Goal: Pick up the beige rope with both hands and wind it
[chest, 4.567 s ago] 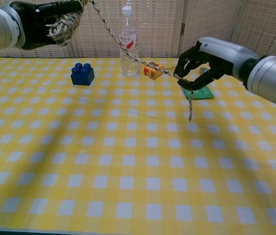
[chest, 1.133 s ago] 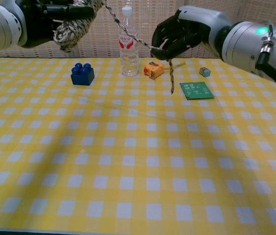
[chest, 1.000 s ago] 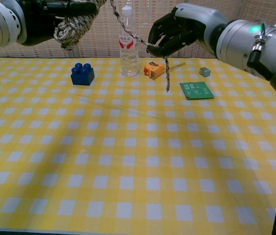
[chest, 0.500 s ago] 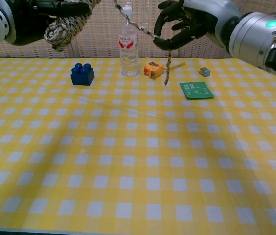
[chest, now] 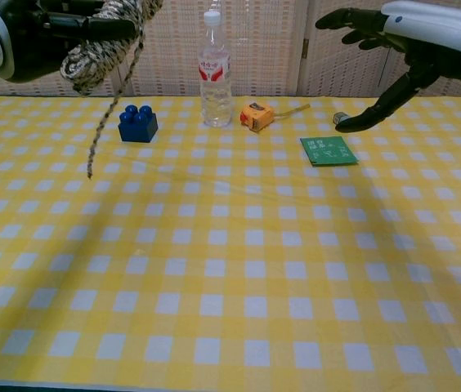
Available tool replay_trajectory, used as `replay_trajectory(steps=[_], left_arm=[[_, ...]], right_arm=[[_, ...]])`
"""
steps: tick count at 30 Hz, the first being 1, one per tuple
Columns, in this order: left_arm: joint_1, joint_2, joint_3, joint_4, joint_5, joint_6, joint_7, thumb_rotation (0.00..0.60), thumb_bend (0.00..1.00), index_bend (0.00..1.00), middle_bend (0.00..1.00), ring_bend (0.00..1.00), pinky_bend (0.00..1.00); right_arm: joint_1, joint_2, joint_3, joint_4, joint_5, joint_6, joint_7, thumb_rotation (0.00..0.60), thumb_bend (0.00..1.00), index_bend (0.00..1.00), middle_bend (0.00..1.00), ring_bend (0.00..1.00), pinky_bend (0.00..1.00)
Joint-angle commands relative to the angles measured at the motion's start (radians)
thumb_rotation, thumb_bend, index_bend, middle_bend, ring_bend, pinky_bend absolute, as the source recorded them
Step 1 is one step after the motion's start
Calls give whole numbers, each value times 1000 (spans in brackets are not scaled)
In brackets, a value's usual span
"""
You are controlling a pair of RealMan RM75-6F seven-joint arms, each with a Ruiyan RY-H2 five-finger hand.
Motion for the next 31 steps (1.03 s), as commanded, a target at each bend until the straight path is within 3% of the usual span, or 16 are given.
replay_trajectory(steps=[1,8,17,24,31], left_arm=[[0,2,11,8,11,10,11,600,726,710,746,741,803],[2,11,42,20,49,30,38,600,726,714,746,741,803],[9,1,73,31,92,71,56,600,726,714,746,740,803],[15,-2,84,36,110,87,48,600,726,714,746,740,803],[14,-4,87,44,115,96,45,600,726,714,746,740,803]], right_arm=[[-42,38,-27,-22,-30,45,-25,600,146,0,5,66,0],[-167,121,-128,-34,-111,171,-113,600,146,60,137,191,58],[-355,170,-242,25,-237,323,-12,600,146,62,94,133,58],[-451,151,-266,87,-300,406,74,600,146,62,74,110,57],[-496,134,-258,117,-321,430,91,600,146,62,74,99,58]])
